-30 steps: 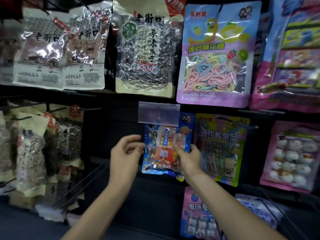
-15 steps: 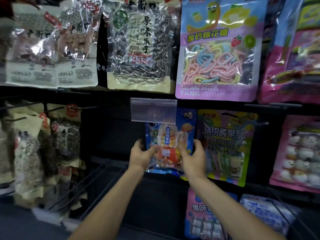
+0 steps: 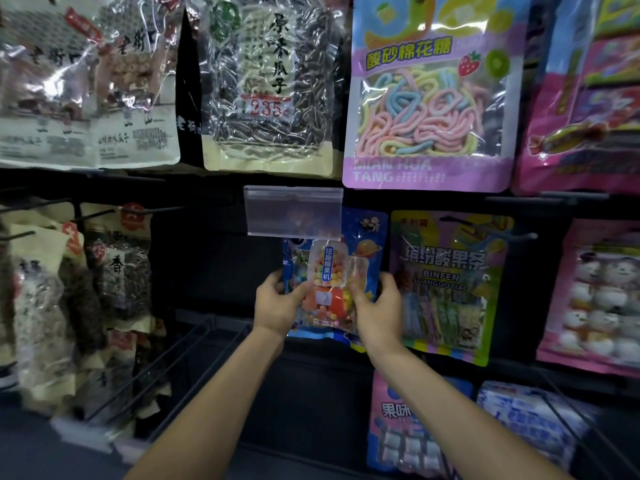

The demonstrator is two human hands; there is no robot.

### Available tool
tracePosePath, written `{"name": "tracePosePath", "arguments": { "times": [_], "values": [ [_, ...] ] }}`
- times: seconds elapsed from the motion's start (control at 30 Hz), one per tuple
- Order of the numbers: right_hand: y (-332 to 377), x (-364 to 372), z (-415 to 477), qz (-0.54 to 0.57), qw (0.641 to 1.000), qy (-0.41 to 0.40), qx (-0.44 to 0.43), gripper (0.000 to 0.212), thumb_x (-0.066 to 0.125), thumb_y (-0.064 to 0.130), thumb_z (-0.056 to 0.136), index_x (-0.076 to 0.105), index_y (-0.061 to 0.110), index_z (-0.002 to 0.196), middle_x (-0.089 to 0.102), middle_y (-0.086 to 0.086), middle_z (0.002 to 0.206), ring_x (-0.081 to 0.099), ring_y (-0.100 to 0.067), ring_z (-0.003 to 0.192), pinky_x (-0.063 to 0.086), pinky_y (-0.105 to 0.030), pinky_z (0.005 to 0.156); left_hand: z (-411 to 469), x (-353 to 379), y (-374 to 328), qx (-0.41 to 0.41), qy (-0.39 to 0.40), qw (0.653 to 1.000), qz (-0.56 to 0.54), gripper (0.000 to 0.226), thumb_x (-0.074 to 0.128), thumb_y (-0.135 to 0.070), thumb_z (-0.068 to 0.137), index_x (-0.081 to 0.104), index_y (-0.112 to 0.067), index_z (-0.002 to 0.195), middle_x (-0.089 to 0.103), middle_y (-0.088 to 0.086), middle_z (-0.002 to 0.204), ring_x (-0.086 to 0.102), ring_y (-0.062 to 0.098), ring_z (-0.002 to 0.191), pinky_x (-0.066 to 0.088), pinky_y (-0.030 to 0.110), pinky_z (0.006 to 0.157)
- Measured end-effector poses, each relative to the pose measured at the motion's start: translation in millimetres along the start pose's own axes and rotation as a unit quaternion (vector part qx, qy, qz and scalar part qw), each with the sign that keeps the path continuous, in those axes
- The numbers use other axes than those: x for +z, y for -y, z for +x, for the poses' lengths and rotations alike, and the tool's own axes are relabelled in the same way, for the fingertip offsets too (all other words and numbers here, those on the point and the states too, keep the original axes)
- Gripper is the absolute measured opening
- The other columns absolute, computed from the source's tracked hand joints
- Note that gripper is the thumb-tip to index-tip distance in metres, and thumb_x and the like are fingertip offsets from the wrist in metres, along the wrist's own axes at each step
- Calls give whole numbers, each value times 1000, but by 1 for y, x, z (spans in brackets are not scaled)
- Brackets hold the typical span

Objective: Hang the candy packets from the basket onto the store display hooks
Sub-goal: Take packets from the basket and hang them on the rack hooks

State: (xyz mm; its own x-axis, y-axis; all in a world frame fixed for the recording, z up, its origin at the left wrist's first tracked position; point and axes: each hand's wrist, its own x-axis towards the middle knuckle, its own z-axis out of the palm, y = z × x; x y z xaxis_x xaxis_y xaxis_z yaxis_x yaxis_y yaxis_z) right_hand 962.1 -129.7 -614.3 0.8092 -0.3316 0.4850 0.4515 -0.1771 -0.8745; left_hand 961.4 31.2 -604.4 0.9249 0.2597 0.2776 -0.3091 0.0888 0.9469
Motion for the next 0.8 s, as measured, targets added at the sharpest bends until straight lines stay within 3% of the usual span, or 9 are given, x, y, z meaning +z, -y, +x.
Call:
{"name": "tracePosePath", "arguments": {
  "times": [0.17,0.27,0.33,0.4,0.5,0.63,0.8],
  "values": [
    [1,0,-3,-3,1000,12,3,28,74,21,97,50,32,106,63,19,96,65,-3,89,52,-26,82,1,-3,0,26,-17,999,17,39,80,-5,88,58,-15,118,73,6,103,74,20,92,62,38,80],
    [-3,2,-2,-24,1000,-3,15,32,80,28,91,54,36,108,70,7,105,71,-15,96,61,-43,88,-2,-6,0,35,-18,999,21,47,79,-1,87,51,-19,121,64,-6,98,64,6,87,54,22,72],
    [-4,3,-3,-50,999,-4,20,38,83,34,87,54,33,112,69,3,110,70,-18,100,61,-47,89,-2,-8,0,32,-16,999,30,55,80,-4,88,53,-12,135,62,-5,105,61,6,88,52,19,75],
    [-3,0,-5,-74,997,-4,22,47,85,35,85,54,27,121,66,1,115,67,-20,106,59,-48,93,-3,-11,0,21,-20,999,39,72,81,-9,88,45,-4,151,62,5,125,62,15,103,51,24,86],
    [-2,-7,-9,-91,995,0,32,67,85,35,84,50,21,140,61,-1,124,62,-23,114,55,-48,99,-5,-15,-2,3,-32,999,39,80,82,-11,89,39,-6,157,55,17,147,59,26,124,49,31,93],
    [4,-18,-15,-109,993,6,50,75,84,31,87,44,20,149,57,-2,133,60,-23,120,52,-39,97,-14,-23,0,-16,-44,997,57,78,79,-6,90,40,-10,158,52,19,149,56,31,131,51,38,98],
    [16,-27,-22,-128,989,12,78,77,84,30,88,41,20,152,53,-3,145,55,-25,131,50,-40,102,-38,-29,-5,-42,-29,993,108,80,81,-12,90,40,-18,158,51,14,149,55,31,134,48,51,112]
  ]
}}
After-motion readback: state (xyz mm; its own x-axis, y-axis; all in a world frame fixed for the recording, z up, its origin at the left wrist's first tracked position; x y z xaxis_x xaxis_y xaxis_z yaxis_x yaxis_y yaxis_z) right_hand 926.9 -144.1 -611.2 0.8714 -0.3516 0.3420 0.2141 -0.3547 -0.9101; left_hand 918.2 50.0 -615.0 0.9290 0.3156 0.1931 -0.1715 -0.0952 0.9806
